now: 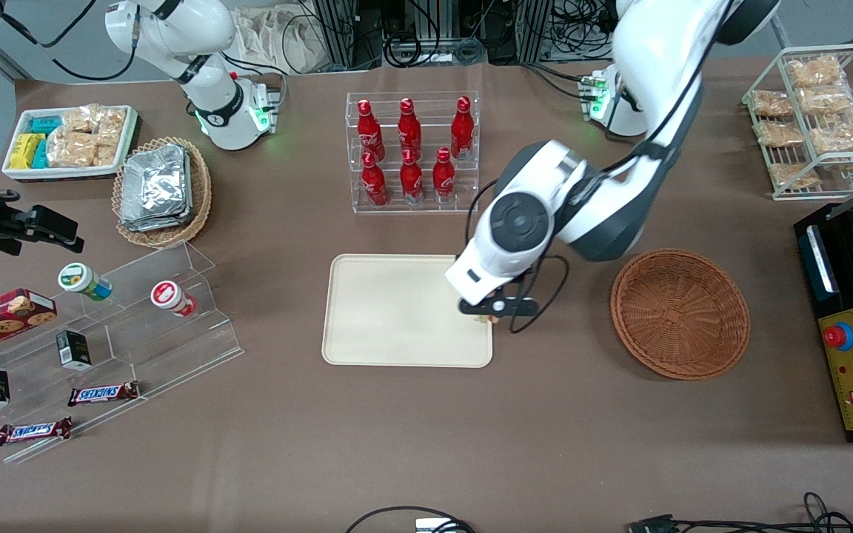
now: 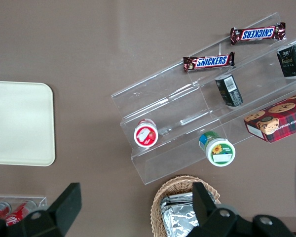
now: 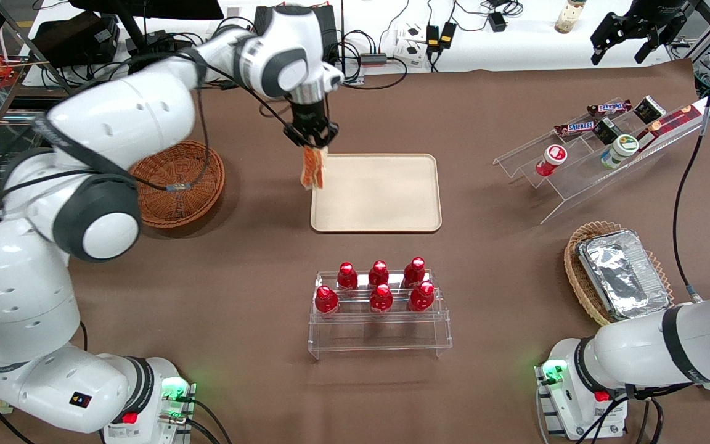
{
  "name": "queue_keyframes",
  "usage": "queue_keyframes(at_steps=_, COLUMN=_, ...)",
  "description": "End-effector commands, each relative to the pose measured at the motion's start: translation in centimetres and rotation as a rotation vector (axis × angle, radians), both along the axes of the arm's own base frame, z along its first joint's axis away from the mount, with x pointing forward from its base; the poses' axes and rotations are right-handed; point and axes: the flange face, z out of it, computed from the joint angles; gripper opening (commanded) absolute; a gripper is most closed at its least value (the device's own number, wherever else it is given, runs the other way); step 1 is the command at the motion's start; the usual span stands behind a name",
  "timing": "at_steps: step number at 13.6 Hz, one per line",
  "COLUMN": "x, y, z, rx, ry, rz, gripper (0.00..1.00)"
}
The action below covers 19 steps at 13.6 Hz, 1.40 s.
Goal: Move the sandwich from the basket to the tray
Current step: 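Carry the sandwich with the left gripper over to the cream tray, then lower the sandwich onto the tray and open the left gripper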
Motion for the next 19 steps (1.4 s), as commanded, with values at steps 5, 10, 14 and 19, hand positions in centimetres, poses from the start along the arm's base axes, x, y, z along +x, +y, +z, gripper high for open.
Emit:
queue_keyframes(at_steps=5, x=0.1, y=-3.7, z=-8.6, rx=0.013, ry=-0.092, rz=0.028, gripper=0.0)
queue_keyframes(at_steps=10, x=0.0, y=-3.0, z=-9.4, rx=0.047, ry=-0.06, rz=0.187, gripper=0.4)
queue_keyframes(at_steps=14, x=0.0, y=-2.7, z=-8.3, rx=0.057, ry=-0.066, rz=0.164, gripper=1.0)
queue_keyframes(at_steps=19, x=1.5, y=3.5, z=-0.9, rx=0.134, ry=-0.032, rz=0.12, gripper=1.0)
